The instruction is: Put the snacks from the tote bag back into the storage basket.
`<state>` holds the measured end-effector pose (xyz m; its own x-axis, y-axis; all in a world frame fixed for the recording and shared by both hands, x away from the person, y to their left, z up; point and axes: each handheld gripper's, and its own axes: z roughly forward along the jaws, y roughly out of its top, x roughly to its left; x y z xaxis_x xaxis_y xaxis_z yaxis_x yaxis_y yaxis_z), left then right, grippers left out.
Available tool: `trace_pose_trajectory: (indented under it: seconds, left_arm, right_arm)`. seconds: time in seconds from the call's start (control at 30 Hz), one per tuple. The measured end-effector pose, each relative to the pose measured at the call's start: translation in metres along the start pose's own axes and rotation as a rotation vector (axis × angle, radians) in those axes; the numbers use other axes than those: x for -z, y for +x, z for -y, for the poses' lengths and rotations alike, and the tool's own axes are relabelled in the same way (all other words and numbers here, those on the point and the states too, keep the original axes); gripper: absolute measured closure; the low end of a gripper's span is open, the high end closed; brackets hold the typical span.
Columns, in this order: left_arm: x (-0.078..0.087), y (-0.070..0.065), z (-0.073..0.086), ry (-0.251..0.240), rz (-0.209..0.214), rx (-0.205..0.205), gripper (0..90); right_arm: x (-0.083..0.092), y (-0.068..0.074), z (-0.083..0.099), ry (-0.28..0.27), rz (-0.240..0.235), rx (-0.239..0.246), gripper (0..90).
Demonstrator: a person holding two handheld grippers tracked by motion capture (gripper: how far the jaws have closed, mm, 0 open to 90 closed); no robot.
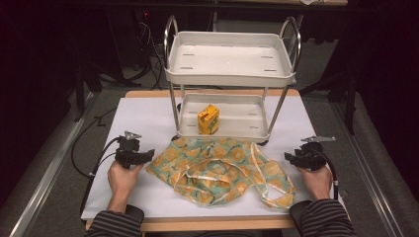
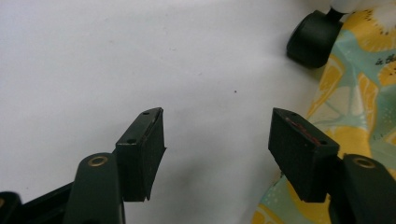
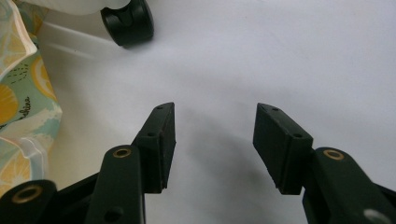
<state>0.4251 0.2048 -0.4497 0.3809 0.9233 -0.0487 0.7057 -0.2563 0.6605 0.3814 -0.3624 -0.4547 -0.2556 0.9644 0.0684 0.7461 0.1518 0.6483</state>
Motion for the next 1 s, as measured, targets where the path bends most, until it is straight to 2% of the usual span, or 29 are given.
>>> trace_pose_trajectory:
  seconds: [0.3, 1.0]
  left_arm:
    - [0.0030, -0.0034, 0.0034, 0.025, -0.013, -0.026, 36.1]
    - [0.0017, -0.0065, 0.0051, 0.055, -0.004, -0.040, 35.6]
  right_arm:
    - [0.0005, 0.0030, 0.0011, 0.017, 0.004, 0.012, 48.9]
    - [-0.0008, 0.0052, 0.0018, 0.032, -0.008, 0.021, 47.6]
